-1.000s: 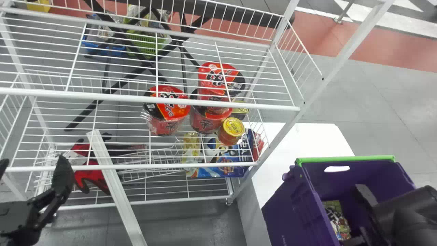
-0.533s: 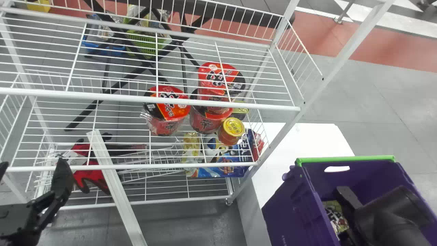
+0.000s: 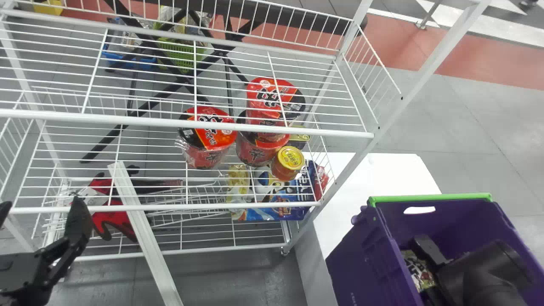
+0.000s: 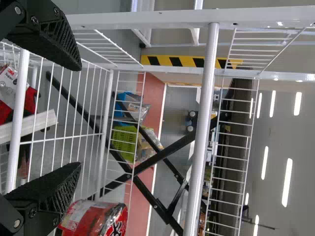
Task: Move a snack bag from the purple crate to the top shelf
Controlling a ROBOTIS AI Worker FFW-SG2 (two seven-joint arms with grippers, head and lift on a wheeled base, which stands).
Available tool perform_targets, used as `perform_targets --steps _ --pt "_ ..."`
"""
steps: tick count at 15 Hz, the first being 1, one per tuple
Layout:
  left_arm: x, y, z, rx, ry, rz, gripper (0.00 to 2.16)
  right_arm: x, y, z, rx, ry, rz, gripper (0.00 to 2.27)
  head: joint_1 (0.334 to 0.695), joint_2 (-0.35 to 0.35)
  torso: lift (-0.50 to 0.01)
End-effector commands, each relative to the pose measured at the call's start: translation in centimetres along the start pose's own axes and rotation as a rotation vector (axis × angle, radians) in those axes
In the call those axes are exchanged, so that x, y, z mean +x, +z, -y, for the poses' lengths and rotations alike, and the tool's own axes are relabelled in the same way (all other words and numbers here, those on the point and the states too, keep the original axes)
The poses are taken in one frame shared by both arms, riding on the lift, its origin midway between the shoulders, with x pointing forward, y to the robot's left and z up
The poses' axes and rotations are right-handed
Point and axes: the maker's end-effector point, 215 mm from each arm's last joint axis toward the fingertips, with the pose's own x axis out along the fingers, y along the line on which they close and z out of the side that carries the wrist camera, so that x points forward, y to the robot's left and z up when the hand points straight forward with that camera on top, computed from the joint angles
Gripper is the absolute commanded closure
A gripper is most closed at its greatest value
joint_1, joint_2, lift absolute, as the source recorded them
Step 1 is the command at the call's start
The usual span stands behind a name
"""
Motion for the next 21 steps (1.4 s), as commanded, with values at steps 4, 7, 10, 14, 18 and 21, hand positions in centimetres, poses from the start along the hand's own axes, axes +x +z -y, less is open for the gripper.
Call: perform_targets --steps 4,7,10,14,18,21 --pt "0.2 -0.4 -0.1 -0.005 -0.003 -0.002 0.14 1.8 -0.7 -1.4 0.05 0.039 0.024 0.0 0.695 -0.35 -0.461" --pt "0.3 -0.3 -0.6 -0.012 -0.001 0.0 0.14 1.6 -0.9 -0.6 0.062 0.021 0.031 0.0 0.695 -0.35 -0.461" --pt "0.3 -0.4 -0.5 -0.012 -0.004 -0.003 0.14 1.3 -0.9 -0.1 0.076 0.015 0.043 0.01 0.695 -0.35 -0.461" --pt "0.5 -0.6 -0.7 -0.011 -0.002 -0.006 0.14 2.0 -1.3 0.1 0.085 -0.01 0.034 0.02 0.695 -0.35 -0.461" --pt "0.7 -0.7 -0.5 -0.018 -0.014 -0.007 0.14 2.4 -1.1 -0.3 0.095 -0.01 0.041 0.02 0.695 -0.35 -0.461" --pt "0.7 -0.6 -0.3 -0.02 -0.018 -0.006 0.14 2.1 -0.5 0.4 0.11 -0.027 0.068 0.02 0.695 -0.35 -0.461"
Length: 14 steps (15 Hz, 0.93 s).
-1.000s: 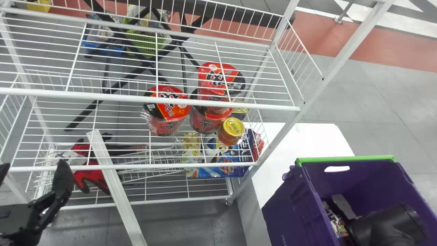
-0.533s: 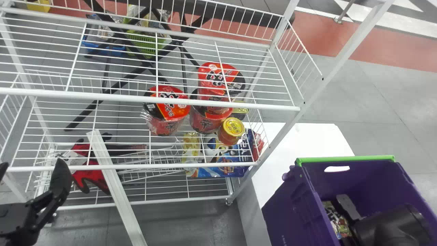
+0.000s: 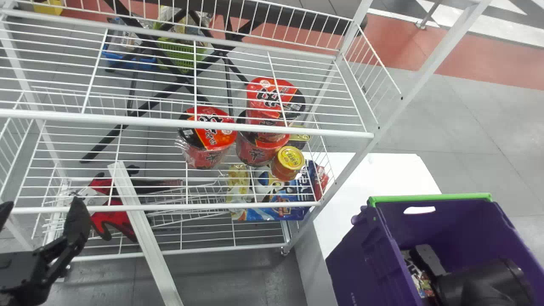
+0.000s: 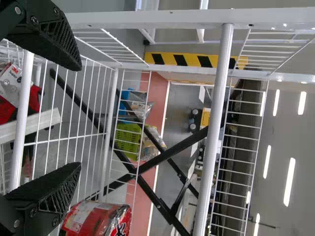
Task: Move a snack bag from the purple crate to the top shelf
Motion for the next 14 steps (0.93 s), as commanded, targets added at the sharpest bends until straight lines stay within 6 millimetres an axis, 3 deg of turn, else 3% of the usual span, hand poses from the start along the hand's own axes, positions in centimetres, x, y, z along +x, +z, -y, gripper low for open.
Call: perform_targets --steps 1,14 --pt "0.0 0.1 0.0 -0.001 -0.001 0.002 0.14 -0.3 0.5 0.4 0.009 -0.005 0.019 0.02 0.695 -0.35 -0.461" --pt "-0.1 -0.3 0.3 -0.002 -0.004 -0.006 0.14 0.9 1.0 -0.5 0.003 -0.002 0.03 0.09 0.695 -0.35 -0.461"
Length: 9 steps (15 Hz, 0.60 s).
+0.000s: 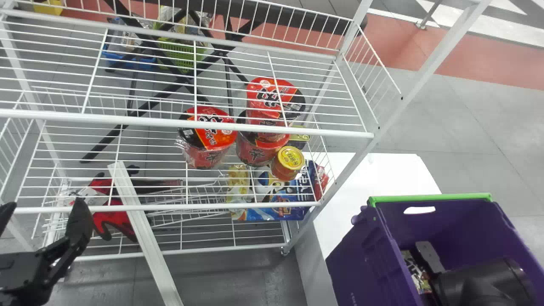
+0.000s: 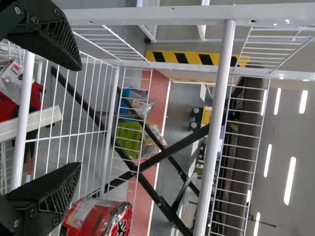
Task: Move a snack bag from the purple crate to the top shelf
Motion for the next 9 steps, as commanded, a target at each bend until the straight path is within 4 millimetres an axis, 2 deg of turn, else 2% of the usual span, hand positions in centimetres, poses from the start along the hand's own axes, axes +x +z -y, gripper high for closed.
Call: perform_targets --steps 1,3,4,5,6,7,9 --pt "0.0 -0.3 -0.1 0.001 0.002 -0.005 0.14 0.9 -0.2 -0.5 -0.017 -0.004 -0.013 0.12 0.695 -0.35 -0.461" --pt "0.0 -0.4 -0.2 0.002 0.004 -0.006 0.14 1.2 -0.2 -0.7 -0.023 -0.005 -0.014 0.17 0.695 -0.35 -0.461" --pt "-0.1 -0.6 -0.3 0.002 0.005 -0.007 0.14 1.2 -0.2 -0.7 -0.026 -0.004 -0.013 0.33 0.695 -0.35 -0.461" --pt "-0.1 -0.7 -0.3 0.002 0.005 -0.007 0.14 1.2 0.1 -0.7 -0.03 -0.003 -0.007 0.55 0.695 -0.35 -0.461" --pt "-0.1 -0.7 -0.3 0.002 0.005 -0.009 0.14 1.2 0.2 -0.7 -0.033 -0.003 -0.005 0.94 0.695 -0.35 -0.461" --pt "-0.1 -0.7 -0.3 0.002 0.005 -0.007 0.14 1.1 0.4 -0.7 -0.037 -0.005 0.001 1.21 0.695 -0.35 -0.461" --pt "-0.1 -0.5 -0.2 0.0 0.004 -0.005 0.14 0.9 1.1 -0.9 -0.048 0.005 0.019 1.43 0.695 -0.35 -0.461"
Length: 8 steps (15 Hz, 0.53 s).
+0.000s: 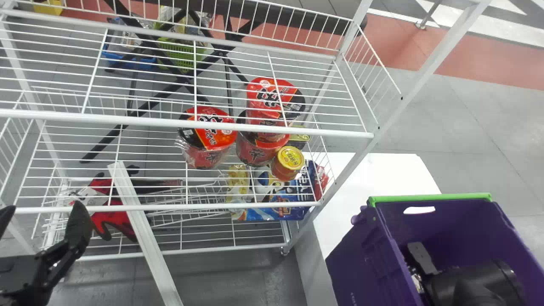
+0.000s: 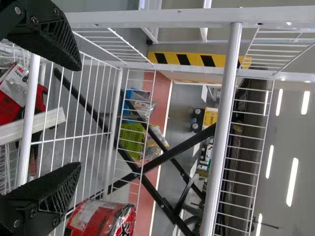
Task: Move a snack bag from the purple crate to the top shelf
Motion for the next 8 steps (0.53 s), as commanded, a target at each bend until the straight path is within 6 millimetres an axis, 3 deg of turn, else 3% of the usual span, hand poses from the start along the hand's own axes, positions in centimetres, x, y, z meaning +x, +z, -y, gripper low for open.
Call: perform_targets --steps 1,4,8 --pt "0.0 0.1 0.2 -0.002 -0.003 0.002 0.14 -0.3 0.6 -0.2 -0.01 0.007 0.016 1.48 0.695 -0.35 -0.461" --pt "0.0 0.3 0.2 -0.003 0.001 0.003 0.14 -1.2 0.7 0.0 -0.016 0.001 0.036 1.48 0.695 -0.35 -0.461" --pt "0.0 0.3 0.0 -0.002 0.008 0.004 0.14 -3.5 -1.6 0.2 0.007 -0.045 0.029 1.48 0.695 -0.35 -0.461"
